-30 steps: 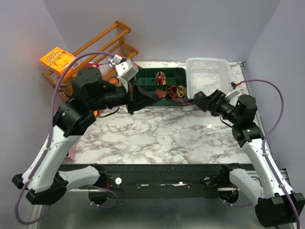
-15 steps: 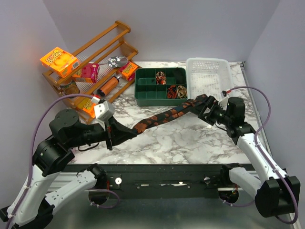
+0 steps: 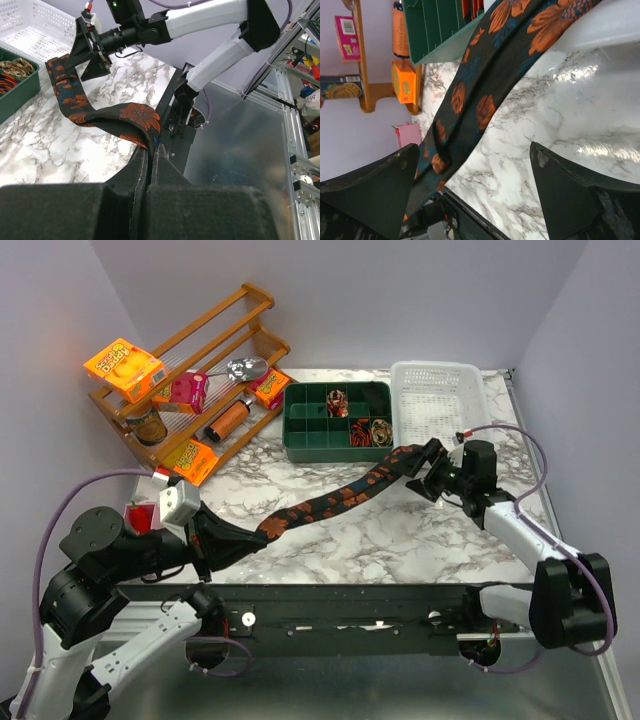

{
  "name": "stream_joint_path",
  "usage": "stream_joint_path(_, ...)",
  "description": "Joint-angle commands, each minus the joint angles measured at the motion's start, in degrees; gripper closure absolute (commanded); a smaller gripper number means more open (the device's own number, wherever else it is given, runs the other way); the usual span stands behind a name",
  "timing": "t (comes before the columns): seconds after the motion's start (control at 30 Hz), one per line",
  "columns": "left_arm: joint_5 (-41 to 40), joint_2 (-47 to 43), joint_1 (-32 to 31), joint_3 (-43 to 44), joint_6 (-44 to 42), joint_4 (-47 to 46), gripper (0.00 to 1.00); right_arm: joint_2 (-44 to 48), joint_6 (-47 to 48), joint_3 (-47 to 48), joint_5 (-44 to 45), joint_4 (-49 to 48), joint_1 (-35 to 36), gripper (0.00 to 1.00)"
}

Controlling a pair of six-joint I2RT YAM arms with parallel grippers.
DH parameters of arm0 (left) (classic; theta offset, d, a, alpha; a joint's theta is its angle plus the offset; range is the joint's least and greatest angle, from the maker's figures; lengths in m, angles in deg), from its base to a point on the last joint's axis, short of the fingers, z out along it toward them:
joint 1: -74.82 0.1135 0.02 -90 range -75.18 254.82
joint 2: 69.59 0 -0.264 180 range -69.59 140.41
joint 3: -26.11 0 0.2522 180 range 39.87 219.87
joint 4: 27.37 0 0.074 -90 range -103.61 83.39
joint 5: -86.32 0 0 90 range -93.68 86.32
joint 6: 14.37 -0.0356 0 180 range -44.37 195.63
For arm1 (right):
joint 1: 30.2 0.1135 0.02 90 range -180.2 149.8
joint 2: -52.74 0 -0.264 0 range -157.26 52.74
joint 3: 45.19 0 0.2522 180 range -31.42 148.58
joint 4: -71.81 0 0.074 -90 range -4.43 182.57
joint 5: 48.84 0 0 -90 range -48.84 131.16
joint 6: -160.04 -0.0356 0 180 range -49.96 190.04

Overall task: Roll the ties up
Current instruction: Pick up the tie from the bin, then place the tie at the center of the board.

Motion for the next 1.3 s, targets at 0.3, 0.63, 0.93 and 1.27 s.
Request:
stream_joint_path(0.3, 1.3, -1.7, -0.2, 0.5, 2.1, 2.2, 1.00, -13.5, -7.2, 3.1, -2.3, -17.2, 0.1, 0.14)
stream_joint_path(0.63, 4.6, -2.5, -0.2, 1.9, 3.4, 2.7, 1.00, -17.4, -10.8, 2.2, -2.9, -22.8, 0.2, 0.57)
stream_joint_path(0.93, 5.9, -0.8, -0.2, 4.2, 2.8, 0.7, 1.00, -7.2, -3.3, 5.7, 3.2, -11.5, 0.2, 0.99)
stream_joint_path(1.27, 10.6, 9.9, -0.2, -3.2, 4.3, -17.5, 1.00, 8.4, 9.4, 10.8, 14.6, 3.2, -2.1, 0.99)
